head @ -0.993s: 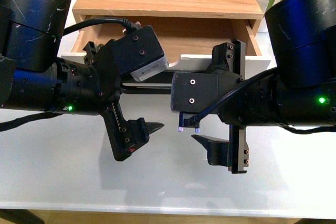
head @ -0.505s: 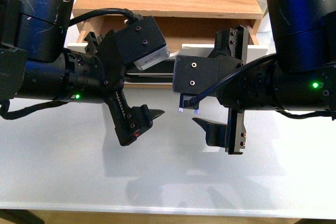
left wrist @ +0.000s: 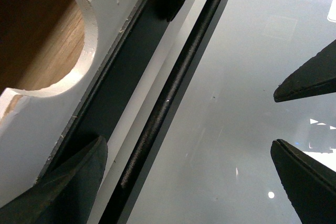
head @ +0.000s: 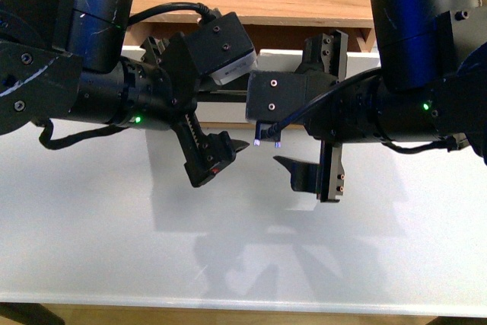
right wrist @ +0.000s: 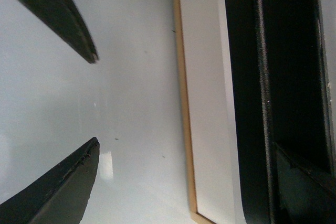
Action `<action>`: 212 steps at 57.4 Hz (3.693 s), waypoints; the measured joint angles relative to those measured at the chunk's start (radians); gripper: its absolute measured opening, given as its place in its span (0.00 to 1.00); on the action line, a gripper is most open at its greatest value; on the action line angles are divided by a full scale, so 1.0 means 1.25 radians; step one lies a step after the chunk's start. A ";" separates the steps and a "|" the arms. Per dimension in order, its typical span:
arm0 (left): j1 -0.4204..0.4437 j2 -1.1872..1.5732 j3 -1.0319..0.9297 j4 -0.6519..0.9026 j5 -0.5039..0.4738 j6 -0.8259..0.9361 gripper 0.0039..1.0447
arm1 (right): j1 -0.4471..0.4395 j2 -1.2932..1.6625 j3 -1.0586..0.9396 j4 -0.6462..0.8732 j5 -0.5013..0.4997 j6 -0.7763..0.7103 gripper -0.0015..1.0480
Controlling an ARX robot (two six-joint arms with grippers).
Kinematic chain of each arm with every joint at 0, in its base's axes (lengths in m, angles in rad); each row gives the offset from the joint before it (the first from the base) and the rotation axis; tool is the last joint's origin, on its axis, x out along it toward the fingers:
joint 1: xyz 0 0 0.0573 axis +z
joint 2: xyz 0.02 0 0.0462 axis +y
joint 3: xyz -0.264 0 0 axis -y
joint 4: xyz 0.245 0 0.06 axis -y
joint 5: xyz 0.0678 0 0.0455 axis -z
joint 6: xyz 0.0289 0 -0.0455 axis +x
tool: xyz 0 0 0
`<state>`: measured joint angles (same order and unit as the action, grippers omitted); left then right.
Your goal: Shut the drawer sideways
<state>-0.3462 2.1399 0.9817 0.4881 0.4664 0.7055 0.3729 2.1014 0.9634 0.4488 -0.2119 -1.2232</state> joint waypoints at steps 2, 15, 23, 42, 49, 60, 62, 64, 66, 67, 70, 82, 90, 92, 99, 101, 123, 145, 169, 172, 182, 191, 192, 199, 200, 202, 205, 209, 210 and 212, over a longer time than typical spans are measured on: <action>0.000 0.002 0.006 -0.002 0.001 -0.001 0.92 | -0.003 0.003 0.008 0.000 0.000 0.000 0.91; 0.003 0.023 0.050 -0.018 0.003 -0.006 0.92 | -0.019 0.029 0.055 -0.014 -0.002 -0.004 0.91; 0.007 0.044 0.084 -0.024 -0.001 -0.011 0.92 | -0.024 0.051 0.089 -0.015 -0.001 -0.004 0.91; 0.015 0.081 0.153 -0.037 -0.016 -0.024 0.92 | -0.028 0.088 0.143 -0.007 0.011 -0.002 0.91; 0.016 0.081 0.155 -0.040 -0.017 -0.033 0.92 | -0.028 0.089 0.142 0.000 0.011 0.001 0.91; 0.017 0.074 0.141 -0.023 -0.014 -0.046 0.92 | -0.030 0.082 0.125 0.014 0.010 0.008 0.91; 0.017 0.067 0.131 -0.016 -0.013 -0.051 0.92 | -0.031 0.075 0.117 0.017 0.010 0.012 0.91; 0.018 0.061 0.122 -0.011 -0.011 -0.056 0.92 | -0.032 0.068 0.110 0.020 0.010 0.015 0.91; 0.018 0.053 0.112 -0.006 -0.010 -0.059 0.92 | -0.035 0.062 0.103 0.024 0.011 0.019 0.91; 0.019 0.047 0.103 -0.002 -0.010 -0.061 0.92 | -0.037 0.053 0.095 0.029 0.013 0.022 0.91; 0.020 0.031 0.083 0.007 -0.009 -0.065 0.92 | -0.042 0.039 0.081 0.034 0.016 0.027 0.91; 0.041 -0.124 -0.079 0.100 0.000 -0.156 0.92 | -0.071 -0.099 -0.078 0.109 0.025 0.101 0.91; 0.082 -0.265 -0.187 0.182 -0.023 -0.259 0.92 | -0.074 -0.236 -0.211 0.213 0.027 0.225 0.91; 0.094 -0.295 -0.211 0.194 -0.034 -0.284 0.92 | -0.074 -0.266 -0.241 0.232 0.027 0.256 0.91; 0.154 -0.404 -0.297 0.237 -0.041 -0.389 0.92 | -0.072 -0.376 -0.346 0.283 0.067 0.352 0.91; 0.178 -0.446 -0.327 0.243 -0.039 -0.427 0.92 | -0.069 -0.415 -0.381 0.291 0.086 0.392 0.91; 0.201 -0.559 -0.494 0.456 -0.433 -0.553 0.63 | -0.081 -0.542 -0.567 0.561 0.383 0.870 0.57; 0.272 -0.749 -0.683 0.456 -0.376 -0.563 0.01 | -0.185 -0.820 -0.706 0.423 0.278 0.968 0.02; 0.274 -1.030 -0.758 0.255 -0.373 -0.563 0.01 | -0.295 -1.106 -0.756 0.194 0.174 0.970 0.02; 0.274 -1.072 -0.764 0.219 -0.373 -0.563 0.01 | -0.295 -1.145 -0.756 0.161 0.171 0.970 0.02; 0.274 -1.206 -0.772 0.101 -0.373 -0.563 0.01 | -0.295 -1.265 -0.757 0.051 0.171 0.970 0.02; 0.274 -1.304 -0.772 0.011 -0.373 -0.563 0.01 | -0.295 -1.348 -0.757 -0.028 0.171 0.970 0.02; 0.274 -1.314 -0.772 0.002 -0.373 -0.563 0.01 | -0.295 -1.356 -0.757 -0.036 0.172 0.970 0.02; 0.274 -1.370 -0.772 -0.052 -0.373 -0.563 0.01 | -0.295 -1.403 -0.757 -0.081 0.171 0.970 0.02; 0.274 -1.378 -0.772 -0.059 -0.373 -0.563 0.01 | -0.295 -1.409 -0.757 -0.087 0.172 0.970 0.02; 0.274 -1.390 -0.772 -0.070 -0.373 -0.563 0.01 | -0.295 -1.419 -0.757 -0.096 0.172 0.970 0.02; 0.274 -1.415 -0.772 -0.094 -0.373 -0.563 0.01 | -0.295 -1.440 -0.757 -0.117 0.172 0.970 0.02; 0.274 -1.442 -0.772 -0.120 -0.373 -0.563 0.01 | -0.295 -1.462 -0.757 -0.139 0.172 0.970 0.02; 0.274 -1.451 -0.772 -0.128 -0.373 -0.563 0.01 | -0.295 -1.469 -0.757 -0.146 0.171 0.970 0.02; 0.274 -1.465 -0.772 -0.143 -0.373 -0.563 0.01 | -0.295 -1.481 -0.757 -0.158 0.171 0.970 0.02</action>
<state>-0.0032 0.3080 0.0162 0.3092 -0.0002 0.0021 0.0036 0.2501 0.0174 0.2512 0.0021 -0.0113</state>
